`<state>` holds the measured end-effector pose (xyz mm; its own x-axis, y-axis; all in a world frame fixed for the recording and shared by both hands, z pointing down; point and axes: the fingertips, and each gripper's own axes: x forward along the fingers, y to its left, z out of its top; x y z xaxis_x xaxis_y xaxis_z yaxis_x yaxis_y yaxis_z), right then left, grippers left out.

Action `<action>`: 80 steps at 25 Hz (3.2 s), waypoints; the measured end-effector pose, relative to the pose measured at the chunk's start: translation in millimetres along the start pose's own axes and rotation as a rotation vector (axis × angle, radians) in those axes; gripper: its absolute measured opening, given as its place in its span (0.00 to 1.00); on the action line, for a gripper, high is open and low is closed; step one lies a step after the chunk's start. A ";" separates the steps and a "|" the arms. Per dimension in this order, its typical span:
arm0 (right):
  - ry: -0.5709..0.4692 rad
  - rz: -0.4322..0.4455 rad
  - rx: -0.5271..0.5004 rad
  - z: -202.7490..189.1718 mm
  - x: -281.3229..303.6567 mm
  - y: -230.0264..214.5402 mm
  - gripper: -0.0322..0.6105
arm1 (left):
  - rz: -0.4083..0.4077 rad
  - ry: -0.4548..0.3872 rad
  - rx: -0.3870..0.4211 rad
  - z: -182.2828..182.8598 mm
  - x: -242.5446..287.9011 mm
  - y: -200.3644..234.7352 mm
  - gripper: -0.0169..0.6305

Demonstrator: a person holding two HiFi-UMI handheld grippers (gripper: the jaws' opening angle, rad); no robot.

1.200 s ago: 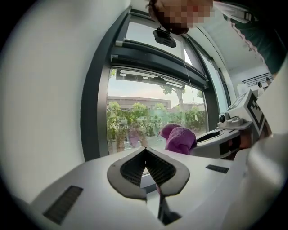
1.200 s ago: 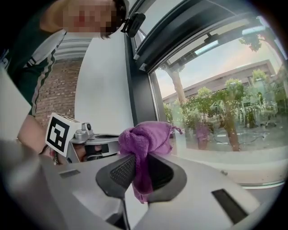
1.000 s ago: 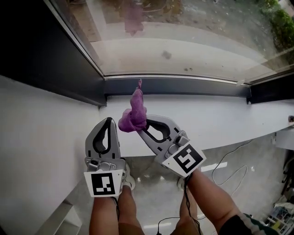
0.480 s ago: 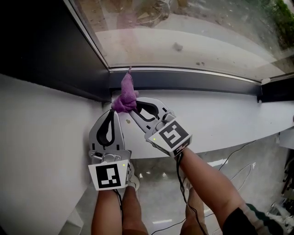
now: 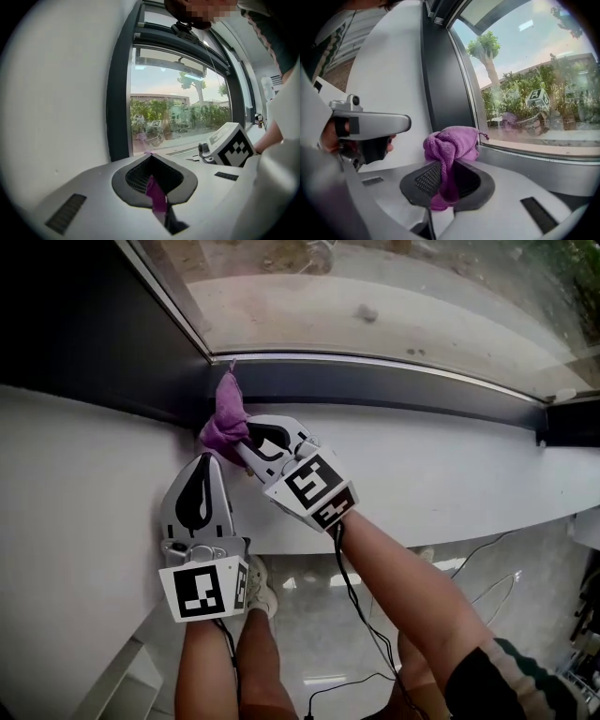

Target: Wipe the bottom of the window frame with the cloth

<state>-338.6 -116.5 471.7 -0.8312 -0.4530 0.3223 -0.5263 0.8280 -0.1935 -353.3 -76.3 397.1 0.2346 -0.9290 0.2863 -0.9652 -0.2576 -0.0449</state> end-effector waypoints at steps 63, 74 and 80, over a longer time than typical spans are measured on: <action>0.142 -0.378 0.212 -112.9 -337.0 -199.4 0.15 | -0.372 0.052 0.145 37.1 95.0 -355.7 0.04; 0.157 -0.453 0.229 -142.7 -416.0 -244.2 0.15 | -0.468 0.047 0.139 36.5 121.0 -451.3 0.04; 0.154 -0.489 0.238 -147.7 -441.4 -260.2 0.15 | -0.510 0.063 0.142 37.4 128.4 -488.2 0.04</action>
<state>191.7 -83.2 516.6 -0.4544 -0.6967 0.5551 -0.8842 0.4286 -0.1859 152.4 -79.7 420.0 0.6583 -0.6597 0.3625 -0.7041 -0.7099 -0.0132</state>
